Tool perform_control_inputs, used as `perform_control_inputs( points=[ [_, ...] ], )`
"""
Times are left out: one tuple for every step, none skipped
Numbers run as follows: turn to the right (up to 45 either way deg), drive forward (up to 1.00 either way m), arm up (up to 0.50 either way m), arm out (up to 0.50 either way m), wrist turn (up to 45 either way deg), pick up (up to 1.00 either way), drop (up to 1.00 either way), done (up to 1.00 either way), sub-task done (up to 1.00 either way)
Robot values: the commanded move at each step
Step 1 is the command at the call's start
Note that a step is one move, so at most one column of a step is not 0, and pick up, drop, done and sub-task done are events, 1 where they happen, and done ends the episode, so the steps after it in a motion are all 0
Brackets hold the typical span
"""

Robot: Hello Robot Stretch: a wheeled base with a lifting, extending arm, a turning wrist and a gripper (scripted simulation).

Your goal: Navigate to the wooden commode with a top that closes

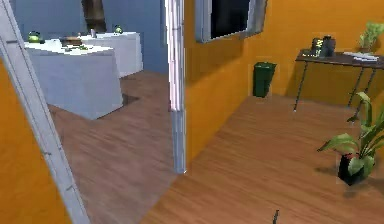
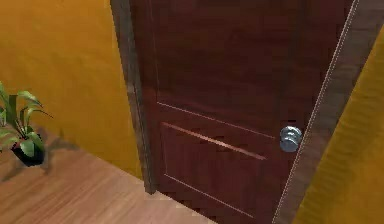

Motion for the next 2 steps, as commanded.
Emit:
perform_control_inputs(
  points=[
    [-15.0, 0.00, 0.00, 0.00, 0.0, 0.00, 0.00, 0.00, 0.00],
    [0.0, 0.95, 0.00, 0.00, 0.0, 0.00, 0.00, 0.00, 0.00]
  ],
)
